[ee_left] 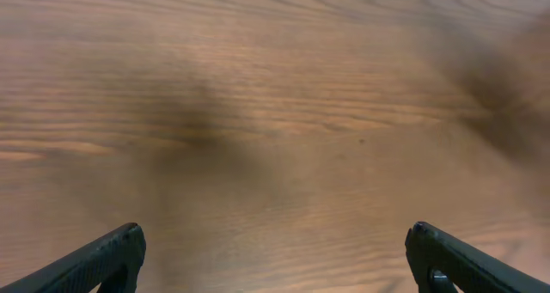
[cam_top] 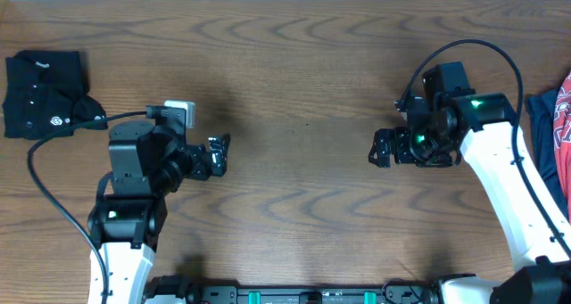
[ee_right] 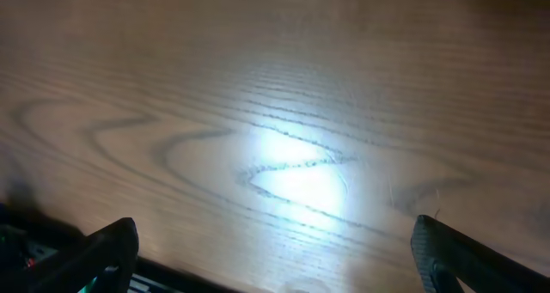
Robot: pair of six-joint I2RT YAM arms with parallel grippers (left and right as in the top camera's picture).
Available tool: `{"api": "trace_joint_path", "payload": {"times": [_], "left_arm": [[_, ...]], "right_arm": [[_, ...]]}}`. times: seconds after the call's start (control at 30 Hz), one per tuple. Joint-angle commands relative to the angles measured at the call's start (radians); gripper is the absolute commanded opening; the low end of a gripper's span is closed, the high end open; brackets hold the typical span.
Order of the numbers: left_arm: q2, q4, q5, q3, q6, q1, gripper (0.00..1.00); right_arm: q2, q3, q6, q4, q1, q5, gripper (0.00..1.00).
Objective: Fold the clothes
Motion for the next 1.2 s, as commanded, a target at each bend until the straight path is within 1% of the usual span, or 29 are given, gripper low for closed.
{"api": "trace_joint_path", "payload": {"times": [0.0, 0.07, 0.2, 0.53, 0.67, 0.77, 0.87, 1.03, 1.17], "left_arm": [[0.004, -0.015, 0.053, 0.02, -0.016, -0.003, 0.98], [0.005, -0.022, 0.053, 0.02, -0.016, -0.003, 0.98], [0.006, -0.022, 0.053, 0.02, -0.016, -0.003, 0.98], [0.008, -0.023, 0.053, 0.02, -0.02, -0.003, 0.98], [0.03, -0.026, 0.053, 0.02, -0.02, -0.003, 0.98], [0.071, -0.029, 0.053, 0.02, -0.02, -0.003, 0.98], [0.127, -0.029, 0.056, 0.02, -0.02, -0.003, 0.98], [0.209, -0.017, 0.165, 0.02, -0.02, -0.004, 0.98], [0.256, -0.014, 0.18, 0.02, -0.019, -0.021, 0.98]], "right_arm": [[0.006, 0.019, -0.015, 0.011, 0.007, 0.04, 0.99], [0.006, 0.019, -0.014, 0.011, 0.007, 0.062, 0.99], [0.006, 0.019, 0.003, 0.009, 0.007, 0.024, 0.99], [0.006, 0.019, 0.0, 0.037, 0.004, 0.032, 0.99], [0.01, 0.037, 0.015, 0.005, -0.051, 0.065, 0.99], [0.03, 0.093, 0.055, -0.074, -0.127, 0.134, 0.99], [0.055, 0.182, 0.057, -0.157, -0.198, 0.198, 0.99], [0.069, 0.336, 0.058, -0.246, -0.271, 0.262, 0.99], [0.078, 0.44, 0.076, -0.291, -0.332, 0.279, 0.99]]}}
